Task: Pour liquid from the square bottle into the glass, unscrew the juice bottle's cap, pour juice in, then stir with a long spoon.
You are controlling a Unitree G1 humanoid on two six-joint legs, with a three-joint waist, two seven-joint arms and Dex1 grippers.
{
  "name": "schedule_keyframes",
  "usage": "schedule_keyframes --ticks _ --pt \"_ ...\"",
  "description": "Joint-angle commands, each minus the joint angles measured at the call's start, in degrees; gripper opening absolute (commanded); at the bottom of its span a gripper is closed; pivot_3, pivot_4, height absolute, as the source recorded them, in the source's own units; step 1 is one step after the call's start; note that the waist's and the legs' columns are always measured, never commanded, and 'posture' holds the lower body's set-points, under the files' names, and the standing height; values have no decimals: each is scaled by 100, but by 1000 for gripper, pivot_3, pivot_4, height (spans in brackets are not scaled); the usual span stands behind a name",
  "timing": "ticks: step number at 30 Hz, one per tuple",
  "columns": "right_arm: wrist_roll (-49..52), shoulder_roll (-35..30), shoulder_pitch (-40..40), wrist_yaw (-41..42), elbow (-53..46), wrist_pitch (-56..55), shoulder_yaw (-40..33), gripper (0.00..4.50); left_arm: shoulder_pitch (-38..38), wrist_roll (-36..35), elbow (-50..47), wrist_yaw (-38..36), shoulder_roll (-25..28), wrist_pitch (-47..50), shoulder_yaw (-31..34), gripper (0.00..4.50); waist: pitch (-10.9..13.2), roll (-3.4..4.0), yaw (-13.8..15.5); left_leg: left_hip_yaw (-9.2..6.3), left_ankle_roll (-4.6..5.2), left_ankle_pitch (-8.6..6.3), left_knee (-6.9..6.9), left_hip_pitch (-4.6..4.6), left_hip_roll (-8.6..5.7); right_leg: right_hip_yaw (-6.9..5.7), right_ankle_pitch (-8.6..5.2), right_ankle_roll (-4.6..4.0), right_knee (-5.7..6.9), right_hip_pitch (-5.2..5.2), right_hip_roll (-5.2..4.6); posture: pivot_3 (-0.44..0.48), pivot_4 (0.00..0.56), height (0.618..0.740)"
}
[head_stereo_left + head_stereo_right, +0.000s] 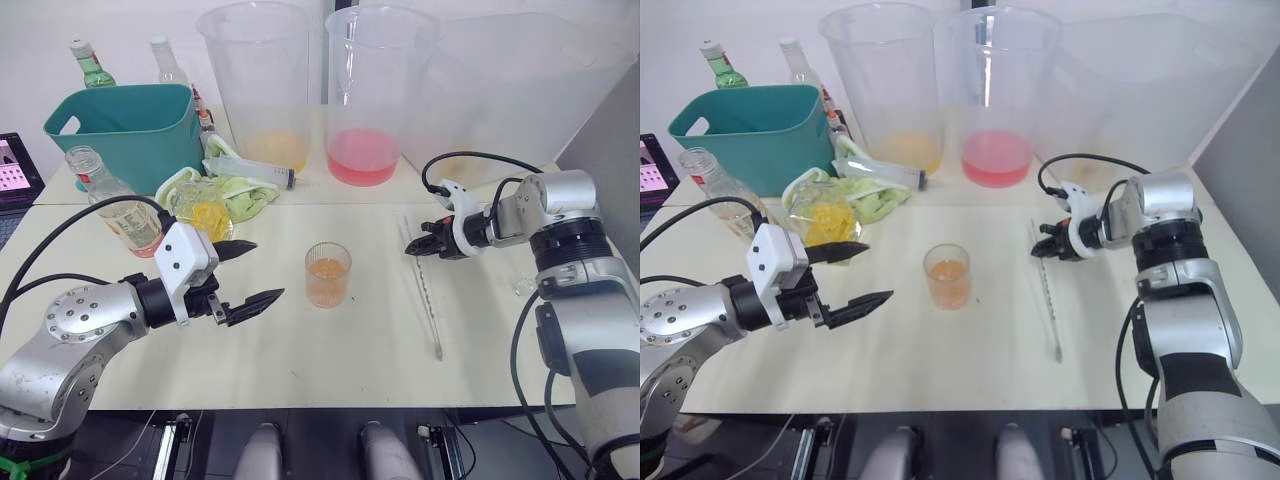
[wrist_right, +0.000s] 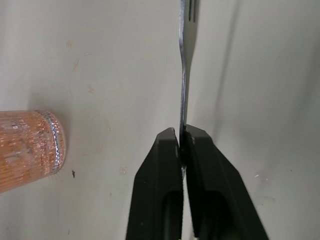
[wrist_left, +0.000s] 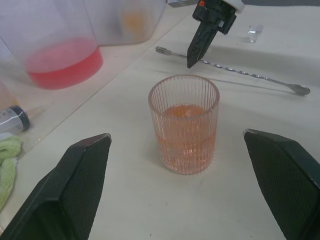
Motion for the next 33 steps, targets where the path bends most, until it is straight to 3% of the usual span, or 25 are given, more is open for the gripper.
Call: schedule_keyframes --ticks 1,4,7,9,13,18,21,23,24,29,33 --pt "-42 -1 -31 93 103 -42 -326 1955 85 173 -57 21 61 -274 238 4500 0 0 4 0 0 0 0 0 0 0 0 0 0 0 0 0 150 733" --pt "46 -129 -54 149 131 173 -649 3036 293 283 258 -33 48 -469 529 4500 0 0 2 0 0 0 0 1 0 0 0 0 1 0 0 0 150 733" --pt "629 -498 -58 692 -544 786 -1103 4042 890 464 663 -362 222 -748 1142 4500 2 6 -17 1 1 0 -2 1 0 1 0 0 5 -5 1 0 150 733" --pt "766 -740 154 827 -1031 800 -1215 4434 1136 552 955 -577 302 -959 1392 4500 3 7 -10 1 2 -1 -9 2 0 1 0 -1 4 -7 0 0 150 733" --pt "956 -1880 1215 1748 -2295 152 -1074 4434 1482 621 1719 -1030 536 -1166 1896 4500 1 4 63 -2 2 -2 -10 2 1 -11 -1 0 -20 8 -2 0 150 733" --pt "971 -2564 1917 2348 -2595 -485 -1244 4434 1653 730 2469 -1538 786 -1500 2219 4500 2 5 -1 8 2 -2 -8 5 4 -5 -2 2 -27 7 -2 0 150 733" --pt "1226 -3020 3179 3243 -2621 -1561 -2457 4434 1749 975 2998 -1629 847 -1855 2307 4500 2 5 -21 15 2 -2 -9 13 14 -3 -2 0 -26 8 3 0 150 733" --pt "980 -2665 4089 2816 -2816 -2955 -3654 4434 1849 1048 3205 -1733 856 -1931 2282 4500 -2 0 30 14 8 -5 -16 11 13 -5 -2 0 -27 10 3 0 150 733" --pt "747 -2540 4418 2494 -2877 -3485 -3918 4434 1889 1089 3276 -1760 843 -2010 2266 4500 -2 1 21 17 15 -10 -11 16 8 -3 -2 0 -20 14 -2 0 150 733" --pt "1159 -2349 5204 3023 -2318 -3743 -4587 4434 1962 1192 3531 -1664 651 -2252 2242 4500 -2 1 9 21 11 -8 -11 20 9 3 -1 1 -25 16 -1 0 150 733" --pt "756 -2177 5792 3476 -2108 -5052 -4452 4434 2031 1262 3635 -1654 583 -2337 2188 4500 -2 1 -16 22 12 -8 -14 71 13 4 -4 2 -33 71 3 0 150 733"
